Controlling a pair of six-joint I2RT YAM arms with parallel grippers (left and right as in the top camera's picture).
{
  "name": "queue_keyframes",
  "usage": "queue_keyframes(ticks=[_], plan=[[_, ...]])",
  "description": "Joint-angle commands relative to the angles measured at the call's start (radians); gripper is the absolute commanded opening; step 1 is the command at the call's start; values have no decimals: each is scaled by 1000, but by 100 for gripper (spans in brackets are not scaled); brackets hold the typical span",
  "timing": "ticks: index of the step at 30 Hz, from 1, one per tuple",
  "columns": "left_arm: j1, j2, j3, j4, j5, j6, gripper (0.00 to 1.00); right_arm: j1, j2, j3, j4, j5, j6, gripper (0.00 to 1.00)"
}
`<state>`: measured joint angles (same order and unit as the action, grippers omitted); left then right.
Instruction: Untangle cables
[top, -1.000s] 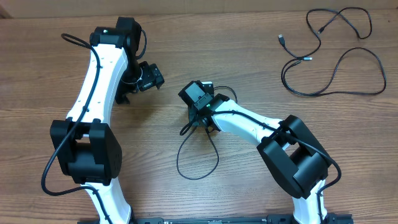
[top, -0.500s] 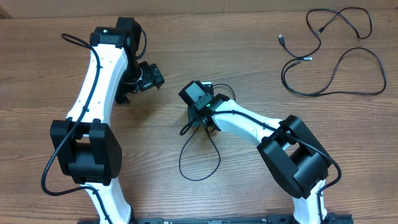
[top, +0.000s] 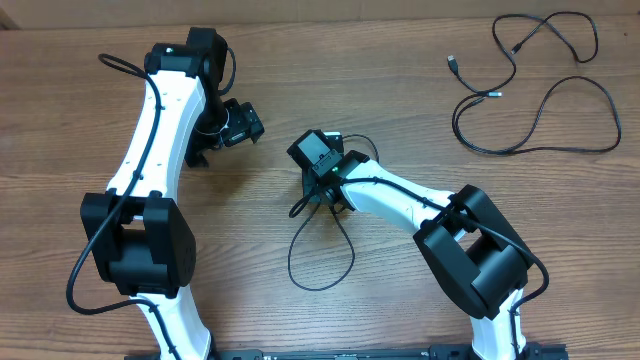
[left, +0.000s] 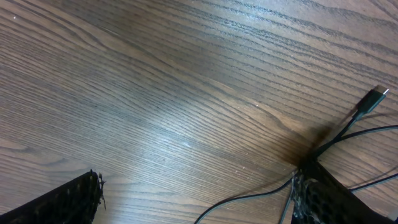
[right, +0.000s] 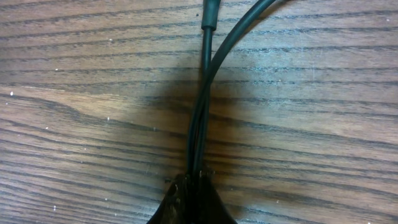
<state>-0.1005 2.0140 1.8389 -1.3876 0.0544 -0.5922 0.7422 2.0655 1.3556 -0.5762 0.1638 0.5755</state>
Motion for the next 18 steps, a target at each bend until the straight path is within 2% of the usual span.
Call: queue_keyframes(ticks=[1, 18], plan=[[2, -28, 21, 2, -16, 17, 100, 2, 3, 0, -12, -19, -1, 4], [1, -28, 21, 2, -16, 17, 100, 2, -153, 0, -45, 38, 0, 4]])
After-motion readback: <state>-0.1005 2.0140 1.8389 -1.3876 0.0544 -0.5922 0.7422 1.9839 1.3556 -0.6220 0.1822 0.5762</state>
